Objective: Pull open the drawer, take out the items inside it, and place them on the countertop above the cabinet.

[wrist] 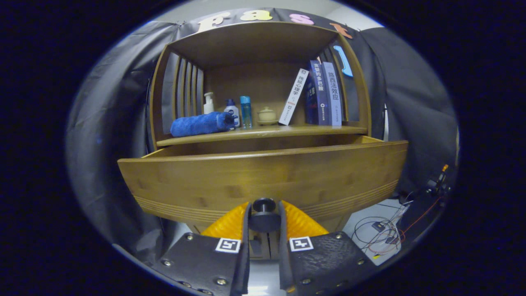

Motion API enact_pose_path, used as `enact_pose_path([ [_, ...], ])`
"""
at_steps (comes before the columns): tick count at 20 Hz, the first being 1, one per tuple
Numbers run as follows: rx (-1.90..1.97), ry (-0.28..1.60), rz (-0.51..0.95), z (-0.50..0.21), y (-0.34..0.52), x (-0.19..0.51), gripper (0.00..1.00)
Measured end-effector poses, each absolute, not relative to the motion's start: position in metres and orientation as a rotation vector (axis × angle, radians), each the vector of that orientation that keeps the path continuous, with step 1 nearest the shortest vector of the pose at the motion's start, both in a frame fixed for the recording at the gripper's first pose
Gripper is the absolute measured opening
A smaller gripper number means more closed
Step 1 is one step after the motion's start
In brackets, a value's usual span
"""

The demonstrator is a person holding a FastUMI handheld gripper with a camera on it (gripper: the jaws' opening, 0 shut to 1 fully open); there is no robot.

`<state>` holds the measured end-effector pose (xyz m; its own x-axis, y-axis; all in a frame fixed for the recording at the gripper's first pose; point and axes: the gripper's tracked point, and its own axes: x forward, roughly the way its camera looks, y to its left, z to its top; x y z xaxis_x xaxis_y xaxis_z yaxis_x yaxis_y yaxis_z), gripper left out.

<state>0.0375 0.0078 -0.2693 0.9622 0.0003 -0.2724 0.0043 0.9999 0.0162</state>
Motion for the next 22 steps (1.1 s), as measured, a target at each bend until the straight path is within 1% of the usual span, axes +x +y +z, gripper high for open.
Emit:
enact_pose_path([
  [8, 0.048, 0.262, -0.029, -0.269, 0.005, 0.021, 0.29],
  [14, 0.002, 0.261, -0.01, -0.27, 0.006, 0.003, 0.29],
  [22, 0.003, 0.28, -0.013, -0.274, 0.011, -0.036, 0.29],
])
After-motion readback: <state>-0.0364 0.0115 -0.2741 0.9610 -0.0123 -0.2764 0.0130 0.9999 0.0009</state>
